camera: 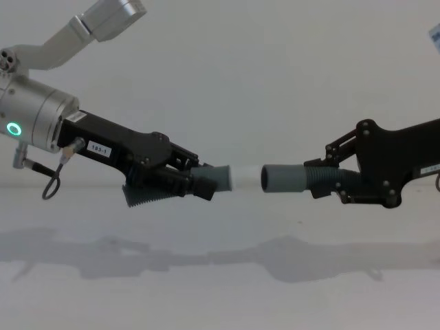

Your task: Use both hands to pick up one end of the pipe from the table, align the ends, and insert them.

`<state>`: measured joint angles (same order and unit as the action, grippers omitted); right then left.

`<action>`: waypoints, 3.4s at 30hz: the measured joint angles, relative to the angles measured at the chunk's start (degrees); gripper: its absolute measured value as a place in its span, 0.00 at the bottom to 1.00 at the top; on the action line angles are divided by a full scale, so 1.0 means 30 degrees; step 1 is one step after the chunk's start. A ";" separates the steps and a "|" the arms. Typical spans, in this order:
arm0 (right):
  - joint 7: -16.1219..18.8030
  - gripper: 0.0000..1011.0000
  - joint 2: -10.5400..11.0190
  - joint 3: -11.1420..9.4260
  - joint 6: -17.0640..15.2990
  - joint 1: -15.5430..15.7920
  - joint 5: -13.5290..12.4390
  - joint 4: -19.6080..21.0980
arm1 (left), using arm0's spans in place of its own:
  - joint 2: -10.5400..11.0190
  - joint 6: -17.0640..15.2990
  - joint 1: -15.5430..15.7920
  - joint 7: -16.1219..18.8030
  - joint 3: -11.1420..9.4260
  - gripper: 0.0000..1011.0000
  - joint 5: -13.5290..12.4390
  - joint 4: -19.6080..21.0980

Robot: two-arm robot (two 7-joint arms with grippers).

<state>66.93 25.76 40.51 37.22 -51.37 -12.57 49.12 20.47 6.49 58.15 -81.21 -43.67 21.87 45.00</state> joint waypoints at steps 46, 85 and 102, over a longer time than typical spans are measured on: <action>-0.0233 0.23 0.0193 0.0596 0.0066 -0.0127 -0.0502 0.0045 | -0.0199 -0.0172 0.0189 0.0392 -0.0349 0.33 0.0197 -0.0580; -0.0344 0.23 0.0065 0.1221 0.0106 -0.0330 -0.0833 -0.0023 | -0.0198 -0.0370 0.0275 0.0398 -0.0818 0.33 0.0844 -0.0874; -0.0313 0.23 -0.0051 0.1396 0.0233 -0.0444 -0.1034 -0.0175 | -0.0505 -0.0203 0.0498 0.0248 -0.1070 0.33 0.1122 -0.1551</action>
<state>65.99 25.61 44.70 37.92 -52.70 -15.67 48.59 18.95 5.88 59.65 -80.47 -46.88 25.24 40.35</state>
